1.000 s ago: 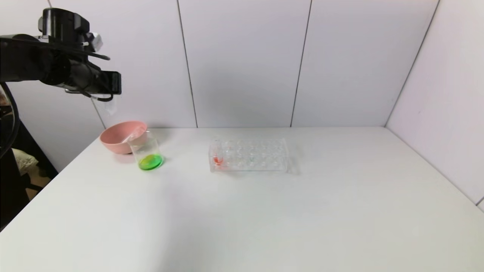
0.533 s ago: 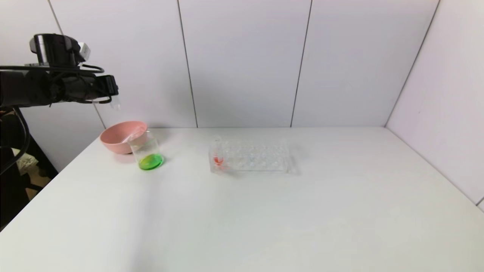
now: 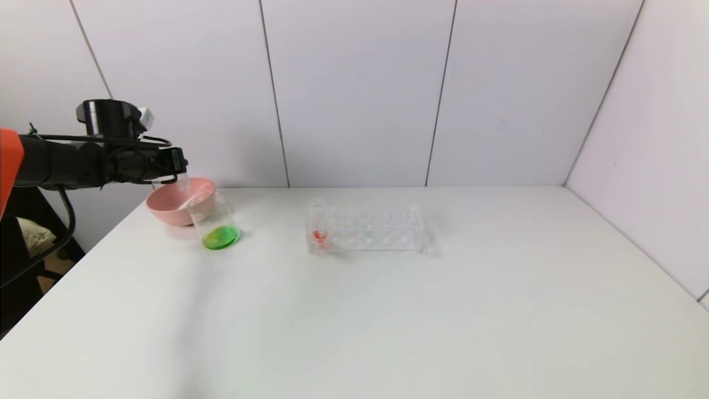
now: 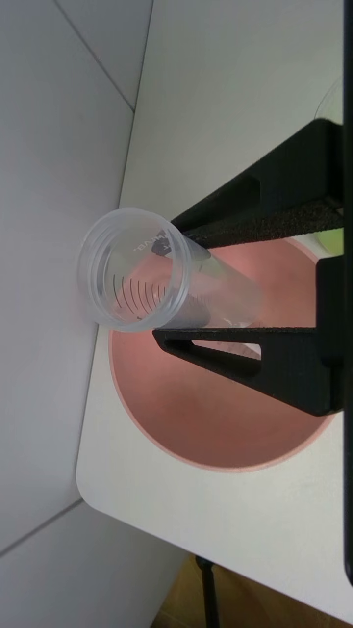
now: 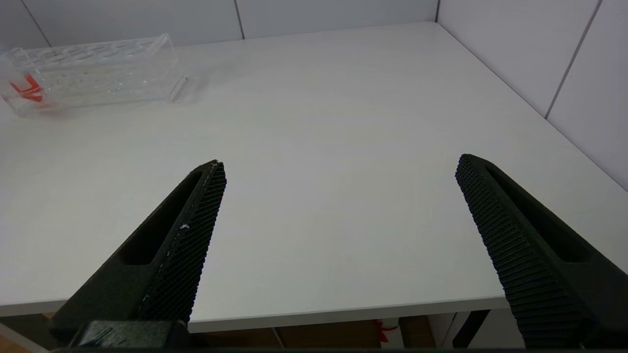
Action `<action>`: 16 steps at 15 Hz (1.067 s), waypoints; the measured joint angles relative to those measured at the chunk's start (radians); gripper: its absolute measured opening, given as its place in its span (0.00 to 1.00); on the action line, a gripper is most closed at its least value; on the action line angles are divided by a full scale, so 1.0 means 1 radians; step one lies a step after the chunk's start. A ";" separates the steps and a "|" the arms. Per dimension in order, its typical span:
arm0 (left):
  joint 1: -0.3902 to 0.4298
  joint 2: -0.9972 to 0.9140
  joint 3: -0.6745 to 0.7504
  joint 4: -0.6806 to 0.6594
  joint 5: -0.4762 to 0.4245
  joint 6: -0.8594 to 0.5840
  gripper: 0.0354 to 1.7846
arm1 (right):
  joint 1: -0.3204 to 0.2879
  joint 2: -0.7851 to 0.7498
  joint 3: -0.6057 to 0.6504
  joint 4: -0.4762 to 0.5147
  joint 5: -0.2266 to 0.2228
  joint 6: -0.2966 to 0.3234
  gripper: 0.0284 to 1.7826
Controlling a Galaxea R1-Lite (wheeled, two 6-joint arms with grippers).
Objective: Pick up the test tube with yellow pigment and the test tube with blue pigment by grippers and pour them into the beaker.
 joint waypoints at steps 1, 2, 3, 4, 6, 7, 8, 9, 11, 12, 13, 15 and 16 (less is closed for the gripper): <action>0.002 0.003 0.002 0.000 0.000 0.001 0.33 | 0.000 0.000 0.000 0.000 0.000 0.000 0.96; 0.001 0.005 0.003 0.000 0.001 0.004 0.39 | 0.000 0.000 0.000 0.000 0.000 0.000 0.96; 0.000 0.006 0.003 0.000 0.000 0.005 0.47 | 0.000 0.000 0.000 0.000 0.000 0.000 0.96; 0.001 0.006 0.000 0.001 -0.003 0.008 0.56 | 0.000 0.000 0.000 0.000 0.000 0.000 0.96; 0.004 -0.002 -0.002 0.006 -0.002 0.010 0.75 | 0.000 0.000 0.000 0.000 0.000 0.000 0.96; 0.004 -0.014 -0.002 0.009 -0.003 0.011 0.82 | 0.000 0.000 0.000 0.000 0.000 0.000 0.96; 0.002 -0.034 -0.001 0.013 -0.003 0.013 0.88 | 0.000 0.000 0.000 0.000 0.000 0.000 0.96; 0.001 -0.060 0.000 0.017 -0.004 0.015 0.93 | 0.000 0.000 0.000 0.000 0.000 0.000 0.96; 0.002 -0.136 0.004 0.032 -0.004 0.032 0.99 | 0.000 0.000 0.000 0.000 0.000 0.000 0.96; 0.002 -0.184 0.009 0.047 -0.005 0.043 0.99 | 0.000 0.000 0.000 0.000 0.000 0.000 0.96; 0.001 -0.244 0.016 0.067 -0.006 0.054 0.99 | 0.000 0.000 0.000 0.000 0.000 0.000 0.96; 0.000 -0.375 0.031 0.123 -0.011 0.063 0.99 | 0.000 0.000 0.000 0.000 0.000 0.000 0.96; -0.001 -0.450 0.039 0.158 -0.024 0.067 0.99 | 0.000 0.000 0.000 0.000 0.000 0.000 0.96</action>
